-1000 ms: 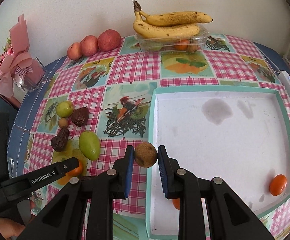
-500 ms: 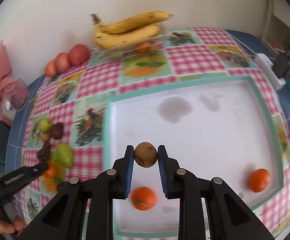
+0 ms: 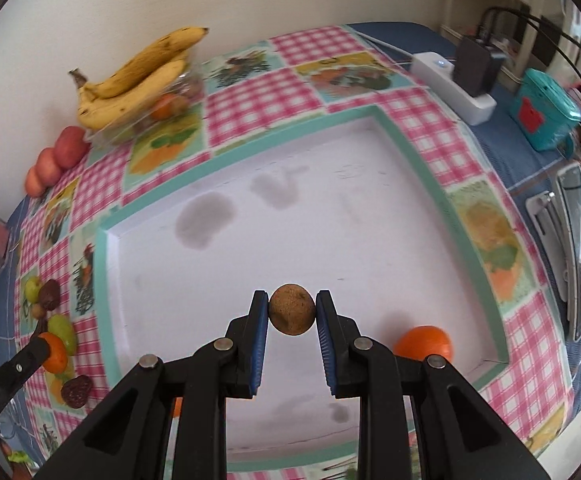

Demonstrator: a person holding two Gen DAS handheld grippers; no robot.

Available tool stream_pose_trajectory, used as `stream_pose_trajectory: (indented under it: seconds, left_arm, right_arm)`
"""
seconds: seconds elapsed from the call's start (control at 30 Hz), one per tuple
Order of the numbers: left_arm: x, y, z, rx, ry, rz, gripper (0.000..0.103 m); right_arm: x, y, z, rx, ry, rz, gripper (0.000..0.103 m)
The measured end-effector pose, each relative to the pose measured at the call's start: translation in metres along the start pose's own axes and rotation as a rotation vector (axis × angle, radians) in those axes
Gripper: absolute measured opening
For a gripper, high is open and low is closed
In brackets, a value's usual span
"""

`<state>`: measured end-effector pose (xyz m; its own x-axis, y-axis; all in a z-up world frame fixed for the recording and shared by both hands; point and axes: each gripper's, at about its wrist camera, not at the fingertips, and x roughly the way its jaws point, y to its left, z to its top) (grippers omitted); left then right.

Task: Organize fruits
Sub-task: 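Carry the kiwi and tangerine over the white tray and release both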

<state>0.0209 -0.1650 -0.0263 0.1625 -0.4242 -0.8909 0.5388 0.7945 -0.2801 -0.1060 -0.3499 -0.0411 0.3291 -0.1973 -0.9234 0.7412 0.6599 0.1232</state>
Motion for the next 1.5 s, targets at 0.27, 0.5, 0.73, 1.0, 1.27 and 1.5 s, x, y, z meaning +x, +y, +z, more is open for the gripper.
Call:
stream_pose_trajectory:
  seconds: [0.27,0.5,0.73,1.0,1.27,1.5]
  left_arm:
    - [0.034,-0.038,-0.011,0.141,0.032,0.024,0.035]
    - [0.049,-0.040,-0.015,0.162,0.053,0.051,0.035]
    - [0.051,-0.042,-0.014,0.159,0.055,0.049,0.035]
    - [0.045,-0.036,-0.011,0.138,0.060,0.029,0.040]
    - [0.020,-0.006,0.003,-0.007,0.001,0.037,0.066]
    - [0.003,0.055,0.011,-0.179,-0.059,0.283,0.093]
  right_arm:
    - [0.004,-0.015,-0.001,0.016,0.020,-0.013,0.025]
    - [0.017,-0.016,-0.007,0.003,0.063,-0.024,0.025]
    - [0.028,-0.019,-0.011,0.007,0.097,-0.035,0.025]
    - [0.029,-0.017,-0.011,0.006,0.099,-0.040,0.025]
    - [0.024,-0.018,-0.009,0.014,0.085,-0.036,0.038]
    - [0.017,-0.013,-0.010,-0.013,0.051,-0.043,0.070]
